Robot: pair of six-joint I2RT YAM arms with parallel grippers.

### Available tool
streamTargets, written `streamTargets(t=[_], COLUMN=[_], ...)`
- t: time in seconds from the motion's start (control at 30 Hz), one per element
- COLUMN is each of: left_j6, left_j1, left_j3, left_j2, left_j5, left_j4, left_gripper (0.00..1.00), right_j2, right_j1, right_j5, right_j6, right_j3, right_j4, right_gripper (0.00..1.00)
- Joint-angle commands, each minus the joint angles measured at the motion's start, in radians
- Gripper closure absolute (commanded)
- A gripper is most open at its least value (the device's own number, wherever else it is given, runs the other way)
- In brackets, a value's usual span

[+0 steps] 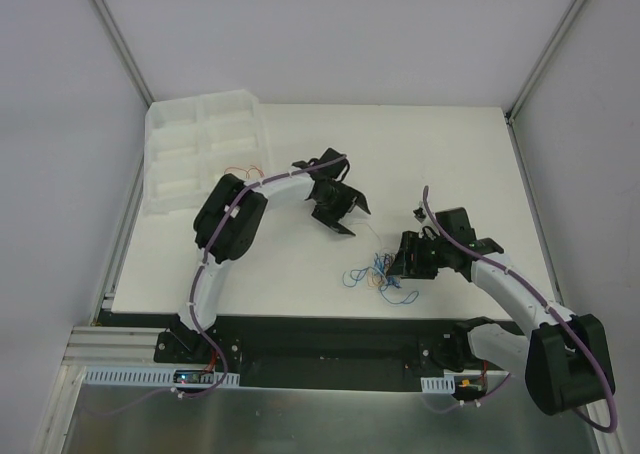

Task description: Untangle the cables

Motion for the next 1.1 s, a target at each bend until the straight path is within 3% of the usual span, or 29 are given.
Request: streamTargets(t=[0.0, 0.13, 0.3, 0.37, 0.53, 0.7, 0.83, 0.97, 1.07], left_j6=[-0.075, -0.047, 0.075, 0.188, 0.394, 0.387, 0.348, 0.5, 0.63], left_j1=[0.009, 0.007, 0.009, 0.01, 0.009, 0.01, 0.01, 0.006, 0.007], left_j3=[0.089, 0.129, 0.152, 0.206, 0.241, 0.11, -0.044, -0.038, -0.035], left_j2=[0.071, 0.094, 0.091, 0.085, -0.01, -0.159, -0.283, -0.445, -0.588], left_j5=[-0.083, -0.114, -0.164, -0.19, -0.255, -0.15, 0.035, 0.021, -0.039], left_j4=[-0.108, -0.177, -0.179, -0.179, -0.17, -0.058, 0.218, 0.254, 0.254], left_gripper=[0.31, 0.41, 0.91, 1.0, 1.0, 1.0, 1.0, 1.0, 1.0], right_j2=[-0.009, -0.017, -0.021, -0.008, 0.02, 0.106, 0.219, 0.276, 0.281], right_j1=[0.006, 0.006, 0.006, 0.007, 0.026, 0.078, 0.144, 0.17, 0.17], right_j5=[-0.023, -0.014, 0.018, 0.035, 0.141, 0.228, 0.329, 0.446, 0.538], right_j6=[-0.022, -0.021, -0.019, -0.016, -0.006, 0.049, 0.146, 0.188, 0.188], right_j3=[0.006, 0.009, 0.014, 0.023, 0.062, 0.134, 0.161, 0.171, 0.18], right_j4=[0.028, 0.019, 0.01, -0.007, -0.049, -0.023, -0.029, -0.05, -0.056], right_gripper=[0.48, 0.48, 0.48, 0.48, 0.47, 0.48, 0.59, 0.68, 0.81])
